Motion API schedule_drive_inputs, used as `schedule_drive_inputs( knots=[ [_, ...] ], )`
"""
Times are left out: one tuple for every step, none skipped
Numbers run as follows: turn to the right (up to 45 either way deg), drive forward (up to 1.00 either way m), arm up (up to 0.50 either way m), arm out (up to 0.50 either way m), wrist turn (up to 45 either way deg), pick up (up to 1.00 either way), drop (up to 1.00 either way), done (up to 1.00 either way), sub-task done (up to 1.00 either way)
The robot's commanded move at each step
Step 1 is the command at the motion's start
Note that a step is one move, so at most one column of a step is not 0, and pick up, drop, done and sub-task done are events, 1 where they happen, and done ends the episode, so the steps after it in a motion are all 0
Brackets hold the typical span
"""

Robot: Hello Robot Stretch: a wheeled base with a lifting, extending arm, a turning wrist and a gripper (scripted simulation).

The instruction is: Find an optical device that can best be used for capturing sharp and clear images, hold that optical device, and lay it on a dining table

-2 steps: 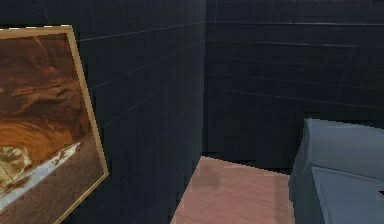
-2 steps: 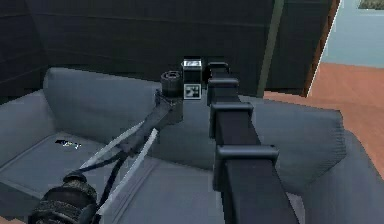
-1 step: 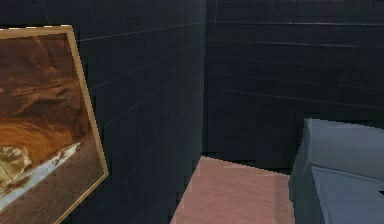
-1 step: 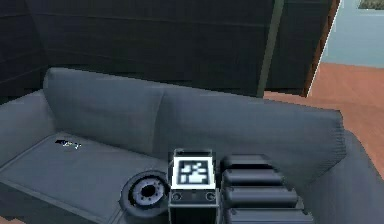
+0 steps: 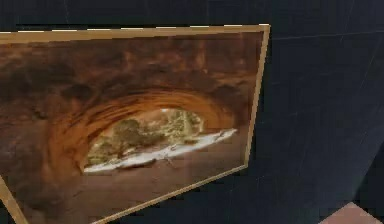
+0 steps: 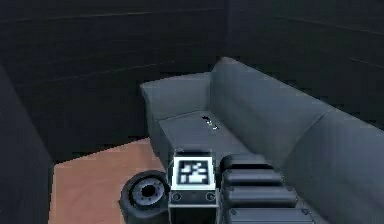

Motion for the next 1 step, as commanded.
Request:
schedule_drive_inputs(
  knots=[
    [-45.0, 0.0, 0.0, 0.0, 0.0, 0.0, 0.0, 0.0, 0.0]
  ],
)
